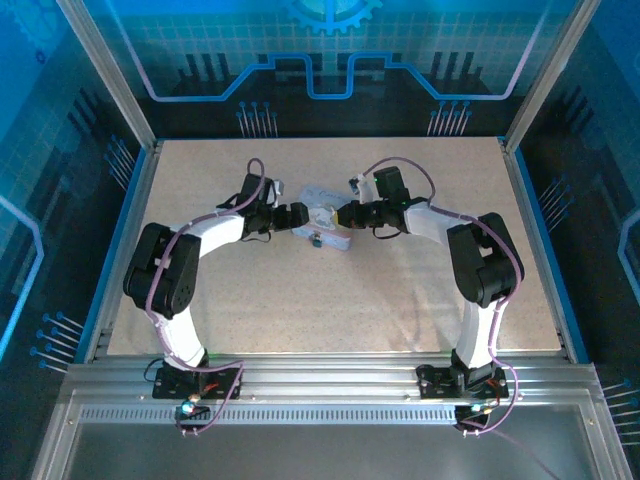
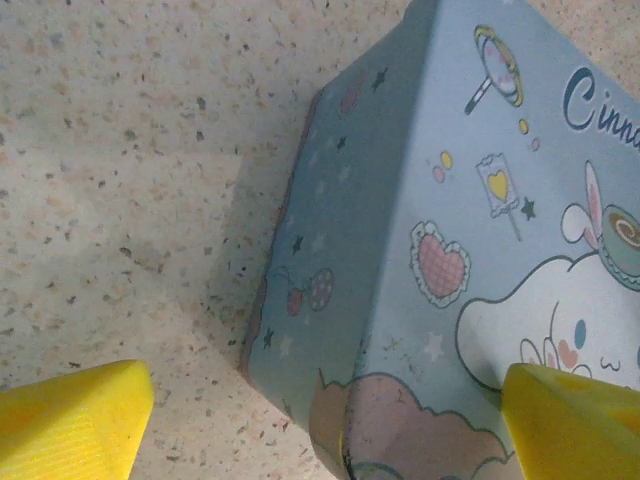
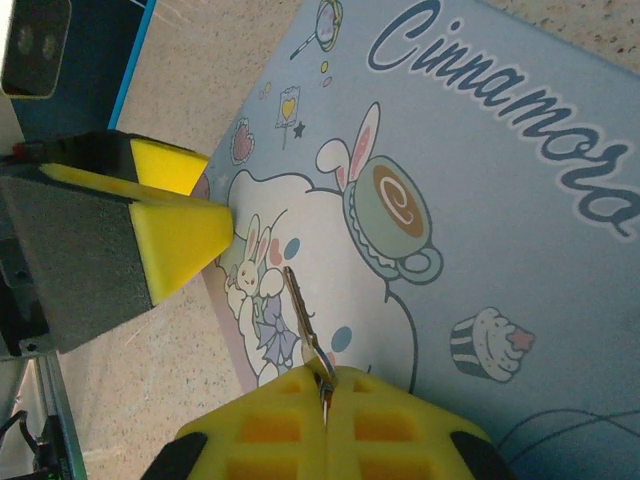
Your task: Unlock the padlock with the key
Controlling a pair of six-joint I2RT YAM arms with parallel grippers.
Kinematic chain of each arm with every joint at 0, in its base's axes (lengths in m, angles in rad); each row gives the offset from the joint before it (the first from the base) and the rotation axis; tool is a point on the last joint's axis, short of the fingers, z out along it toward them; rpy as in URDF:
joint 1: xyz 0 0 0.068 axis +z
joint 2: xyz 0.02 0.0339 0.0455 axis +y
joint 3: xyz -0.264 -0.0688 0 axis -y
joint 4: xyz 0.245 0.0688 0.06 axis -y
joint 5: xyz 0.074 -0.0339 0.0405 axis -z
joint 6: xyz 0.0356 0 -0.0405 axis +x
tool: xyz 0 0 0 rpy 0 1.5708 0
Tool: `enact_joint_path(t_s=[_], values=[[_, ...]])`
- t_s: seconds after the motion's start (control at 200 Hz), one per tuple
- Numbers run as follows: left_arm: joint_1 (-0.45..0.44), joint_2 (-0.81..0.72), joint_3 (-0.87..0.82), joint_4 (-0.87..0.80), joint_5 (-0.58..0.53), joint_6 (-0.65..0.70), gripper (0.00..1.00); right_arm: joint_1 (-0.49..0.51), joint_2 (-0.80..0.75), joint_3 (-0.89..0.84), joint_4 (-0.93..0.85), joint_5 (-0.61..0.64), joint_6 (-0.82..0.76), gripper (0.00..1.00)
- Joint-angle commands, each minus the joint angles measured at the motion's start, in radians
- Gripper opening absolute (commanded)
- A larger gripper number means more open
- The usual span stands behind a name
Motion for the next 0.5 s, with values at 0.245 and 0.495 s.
enact_joint_path(t_s=[0.245, 0.495], values=[[0.003, -0.031, -0.094, -0.033, -0.014, 0.007, 0.86, 0.026, 0.032, -0.024, -0.137, 0.017, -0.022, 0.0], [-0.006, -0.101, -0.211, 0.005, -0.008, -0.027, 0.86, 0.069, -0.005, -0.097, -0.1, 0.009, 0.005, 0.0]])
